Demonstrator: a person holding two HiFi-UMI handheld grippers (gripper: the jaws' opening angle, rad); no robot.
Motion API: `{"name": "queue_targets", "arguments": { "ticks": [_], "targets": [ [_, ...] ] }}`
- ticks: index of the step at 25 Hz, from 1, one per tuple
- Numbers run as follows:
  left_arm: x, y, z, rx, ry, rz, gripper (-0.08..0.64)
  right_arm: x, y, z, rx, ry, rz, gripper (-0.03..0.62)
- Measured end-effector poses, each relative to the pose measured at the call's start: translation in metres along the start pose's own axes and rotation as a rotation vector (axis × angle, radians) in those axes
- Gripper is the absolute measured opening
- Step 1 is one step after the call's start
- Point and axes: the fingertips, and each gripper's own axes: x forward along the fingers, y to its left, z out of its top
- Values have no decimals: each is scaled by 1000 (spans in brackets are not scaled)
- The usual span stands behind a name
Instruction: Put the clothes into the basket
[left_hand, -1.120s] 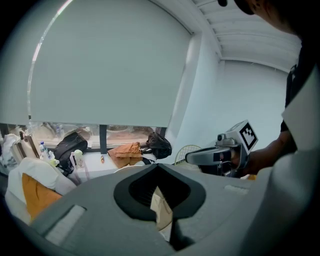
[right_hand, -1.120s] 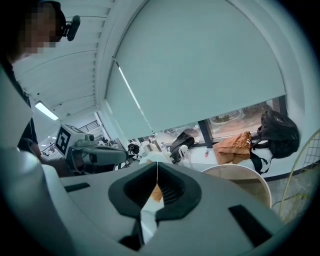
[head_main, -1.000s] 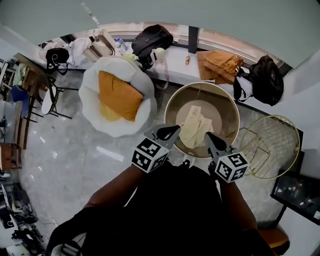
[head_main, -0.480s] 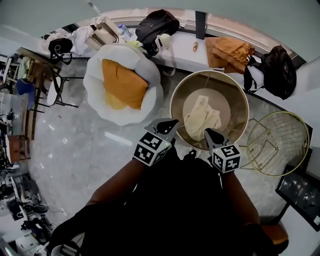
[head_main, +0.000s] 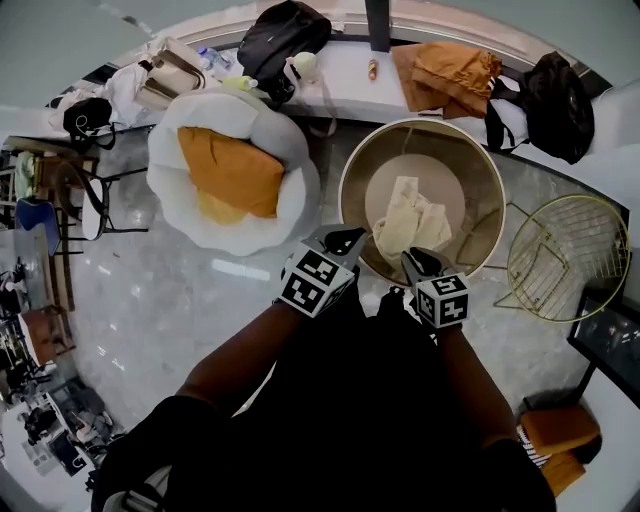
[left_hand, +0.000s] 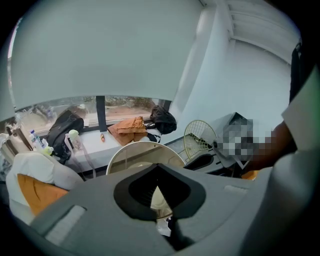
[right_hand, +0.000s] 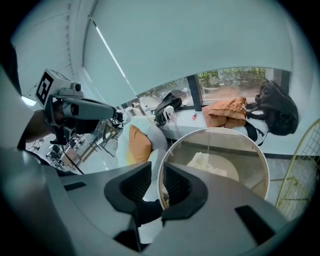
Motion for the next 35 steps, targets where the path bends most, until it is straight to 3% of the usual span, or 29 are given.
{"name": "queue_targets", "arguments": {
  "ticks": [10,18,20,24,29,35],
  "targets": [
    [47,43,-21,22,81,-104,0,86,-33,-31,192,113,-100,115],
    [83,68,-67,25,189,-144,0,153,-54,-64,183,221,-166,183],
    [85,70,-72,21,197,-159,0,169,-61,-73,183,245,-189,195],
    [92,84,-78,-19,200,-148,0,196,-77,-92,275,285,-213,210],
    [97,102,-82,-41,206,-145,0,227,-94,-117,262,375,-271,239],
    [97,110,-95,-39,234,-164,0,252,-101,-138,239,401,-309,269]
  ]
}}
